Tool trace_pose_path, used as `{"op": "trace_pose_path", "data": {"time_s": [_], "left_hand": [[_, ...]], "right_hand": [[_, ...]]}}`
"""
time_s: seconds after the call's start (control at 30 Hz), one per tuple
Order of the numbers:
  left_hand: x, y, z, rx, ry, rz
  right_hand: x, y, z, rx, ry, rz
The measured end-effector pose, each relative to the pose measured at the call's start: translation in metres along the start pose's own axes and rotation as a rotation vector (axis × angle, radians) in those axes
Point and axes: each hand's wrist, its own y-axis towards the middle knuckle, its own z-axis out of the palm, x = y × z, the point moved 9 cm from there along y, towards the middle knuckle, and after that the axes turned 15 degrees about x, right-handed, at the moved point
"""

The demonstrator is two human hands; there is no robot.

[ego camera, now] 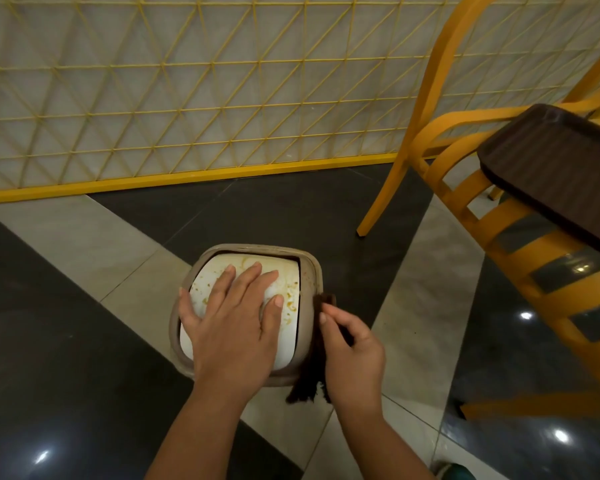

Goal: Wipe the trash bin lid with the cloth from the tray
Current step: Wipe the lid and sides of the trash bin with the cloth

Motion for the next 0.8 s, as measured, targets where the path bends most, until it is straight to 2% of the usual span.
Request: {"op": "trace_pose_path", "data": {"time_s": [0.23, 0.43, 0.53, 0.63, 0.8], "left_hand": [[0.0, 0.0, -0.001, 0.011, -0.003, -0.003], [-0.002, 0.001, -0.001, 0.089, 0.038, 0.099], [-0.007, -0.002, -0.007, 0.084, 0.07, 0.12], [-0.014, -0.006, -0.012, 0.041, 0.147, 0.099], [-0.01, -0.009, 0.0, 0.013, 0.016, 0.014]], "right_hand": [[-0.043, -0.027, 0.001, 0.033, 0.011, 0.212], [-0.017, 0.015, -0.006, 0.022, -0.15, 0.101], [-0.019, 0.004, -0.011, -0.01, -0.163, 0.07], [-0.032, -0.017, -0.008, 0.002, -0.171, 0.097], [-0.028, -0.006, -0.004, 0.014, -0.176, 0.07]]}}
